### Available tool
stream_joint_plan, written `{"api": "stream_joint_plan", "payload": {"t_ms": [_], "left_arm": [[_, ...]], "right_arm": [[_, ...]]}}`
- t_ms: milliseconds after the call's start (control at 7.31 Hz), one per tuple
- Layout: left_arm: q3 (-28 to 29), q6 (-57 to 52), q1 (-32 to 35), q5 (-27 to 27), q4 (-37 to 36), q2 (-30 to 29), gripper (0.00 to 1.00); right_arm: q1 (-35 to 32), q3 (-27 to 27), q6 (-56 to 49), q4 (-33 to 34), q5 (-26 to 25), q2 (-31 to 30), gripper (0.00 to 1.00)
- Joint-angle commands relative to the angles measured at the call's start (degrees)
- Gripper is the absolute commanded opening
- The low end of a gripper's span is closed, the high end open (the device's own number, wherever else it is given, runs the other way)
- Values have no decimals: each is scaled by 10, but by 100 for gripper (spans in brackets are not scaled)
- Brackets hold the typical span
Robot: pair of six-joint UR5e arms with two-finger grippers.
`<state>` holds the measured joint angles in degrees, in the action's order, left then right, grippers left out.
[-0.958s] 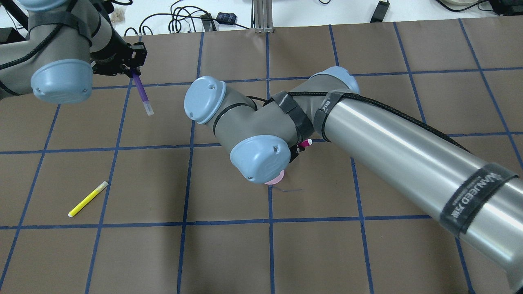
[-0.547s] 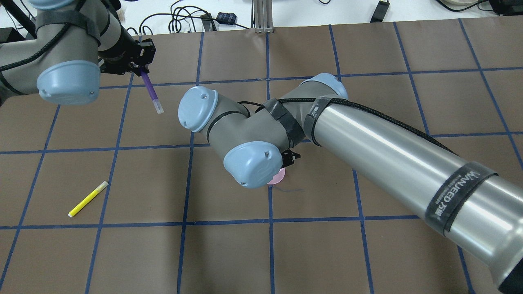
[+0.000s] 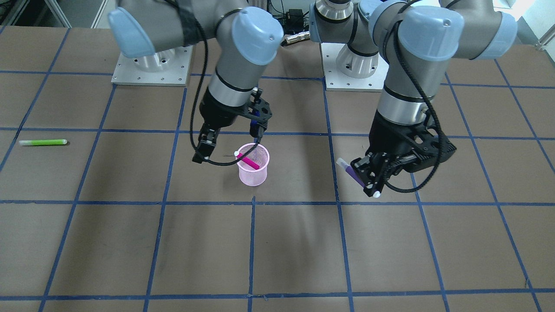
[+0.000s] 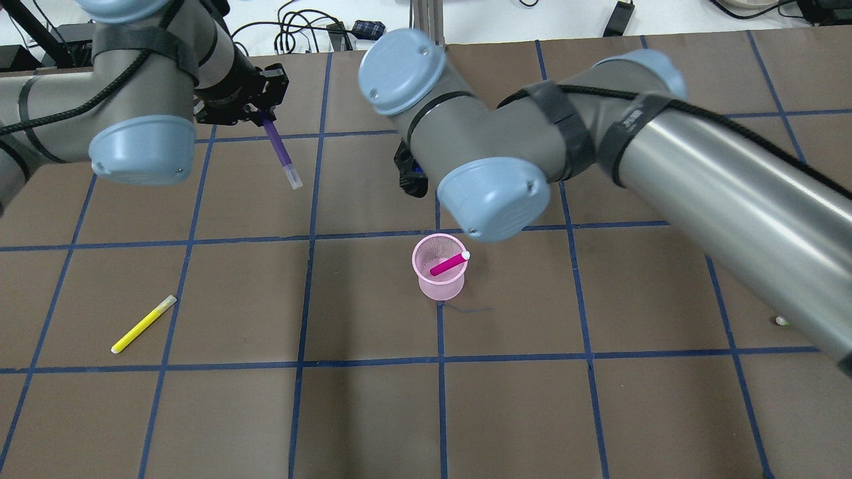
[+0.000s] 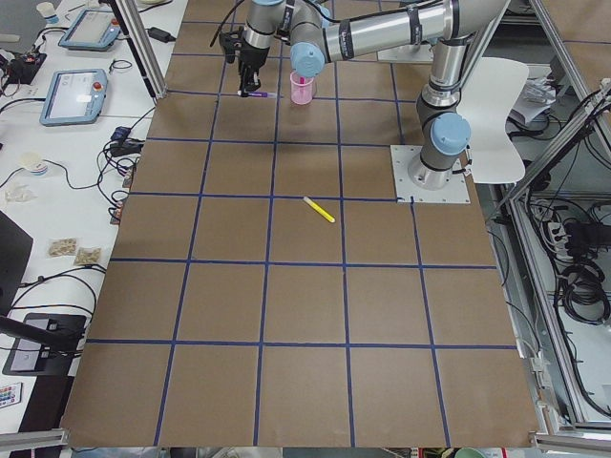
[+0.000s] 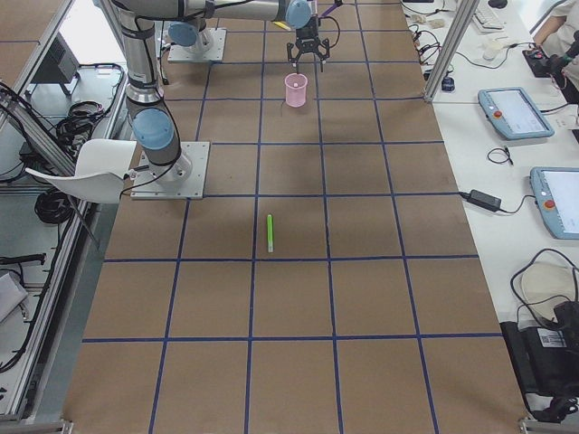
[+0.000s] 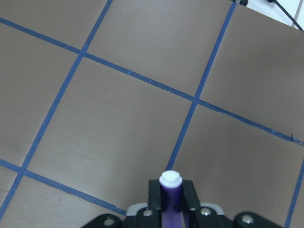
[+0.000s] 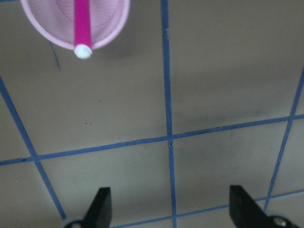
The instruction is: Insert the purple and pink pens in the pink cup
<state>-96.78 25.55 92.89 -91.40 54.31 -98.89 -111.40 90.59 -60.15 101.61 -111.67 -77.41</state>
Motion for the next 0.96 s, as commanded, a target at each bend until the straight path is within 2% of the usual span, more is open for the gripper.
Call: {"api": "stream_joint_plan", "payload": {"t_ms": [0, 137, 411, 547, 821], "left_arm": [[-10, 47, 80, -19, -40, -11, 0], [-33, 49, 118, -63, -87, -19, 0], [-88, 83, 179, -72, -182, -24, 0], [-98, 103, 198, -73, -185, -31, 0], [-99, 129, 231, -98, -186, -45, 0]], "right_arm": [[112, -40, -19, -38, 98, -44, 100], [136, -44, -9, -41, 118, -54, 100], [158, -45, 92, -57, 121, -82, 100], [159, -43, 167, -63, 122, -91, 100], [179, -41, 334, -68, 164, -91, 100]]}}
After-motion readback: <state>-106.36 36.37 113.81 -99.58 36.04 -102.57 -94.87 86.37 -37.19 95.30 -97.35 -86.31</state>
